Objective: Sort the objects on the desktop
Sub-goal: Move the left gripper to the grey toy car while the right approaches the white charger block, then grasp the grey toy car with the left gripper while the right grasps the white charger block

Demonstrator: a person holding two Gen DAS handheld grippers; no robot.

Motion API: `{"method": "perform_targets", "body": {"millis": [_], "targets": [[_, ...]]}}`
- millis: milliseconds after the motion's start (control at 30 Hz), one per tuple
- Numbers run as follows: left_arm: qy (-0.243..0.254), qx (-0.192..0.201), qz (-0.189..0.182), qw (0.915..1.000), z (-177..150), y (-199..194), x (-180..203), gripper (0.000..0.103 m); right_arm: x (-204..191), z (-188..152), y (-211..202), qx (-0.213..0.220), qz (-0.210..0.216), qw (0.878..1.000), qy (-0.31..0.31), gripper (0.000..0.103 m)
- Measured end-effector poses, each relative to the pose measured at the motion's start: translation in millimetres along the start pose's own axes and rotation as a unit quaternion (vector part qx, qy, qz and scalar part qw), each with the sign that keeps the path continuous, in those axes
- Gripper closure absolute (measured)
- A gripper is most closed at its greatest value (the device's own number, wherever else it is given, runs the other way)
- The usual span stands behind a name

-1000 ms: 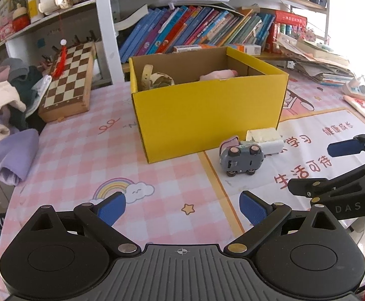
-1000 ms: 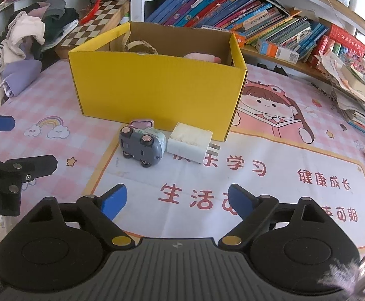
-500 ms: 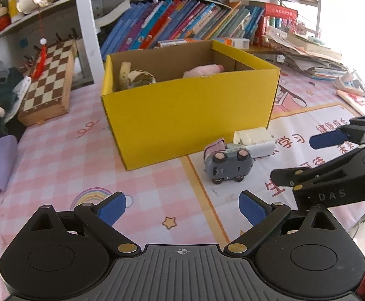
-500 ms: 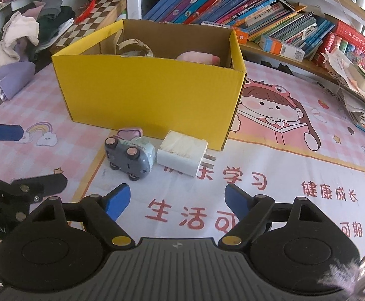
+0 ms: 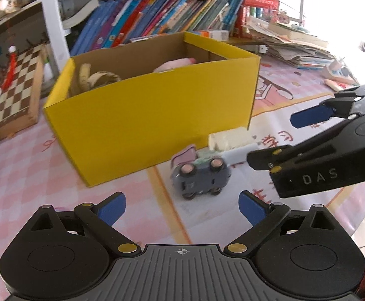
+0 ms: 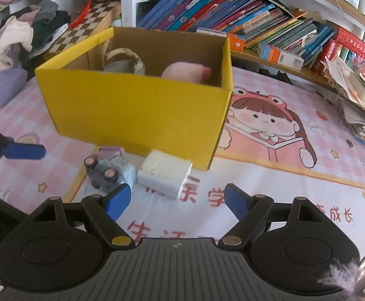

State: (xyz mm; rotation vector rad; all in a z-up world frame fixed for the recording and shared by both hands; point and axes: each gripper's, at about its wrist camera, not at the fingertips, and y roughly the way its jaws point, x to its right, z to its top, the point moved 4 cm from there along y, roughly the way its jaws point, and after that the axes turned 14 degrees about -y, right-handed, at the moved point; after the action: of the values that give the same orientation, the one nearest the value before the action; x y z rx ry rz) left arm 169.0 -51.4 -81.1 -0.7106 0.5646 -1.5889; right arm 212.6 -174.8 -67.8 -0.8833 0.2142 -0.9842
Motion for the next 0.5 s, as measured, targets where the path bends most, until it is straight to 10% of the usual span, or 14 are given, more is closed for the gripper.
{"method": "perform_targets", "body": {"millis": [500], "targets": [[-0.038, -0.016, -0.007, 0.9991, 15, 36, 4, 0.023, 22, 5, 21, -0.013, 0.02, 1.0, 0.01, 0.021]]}}
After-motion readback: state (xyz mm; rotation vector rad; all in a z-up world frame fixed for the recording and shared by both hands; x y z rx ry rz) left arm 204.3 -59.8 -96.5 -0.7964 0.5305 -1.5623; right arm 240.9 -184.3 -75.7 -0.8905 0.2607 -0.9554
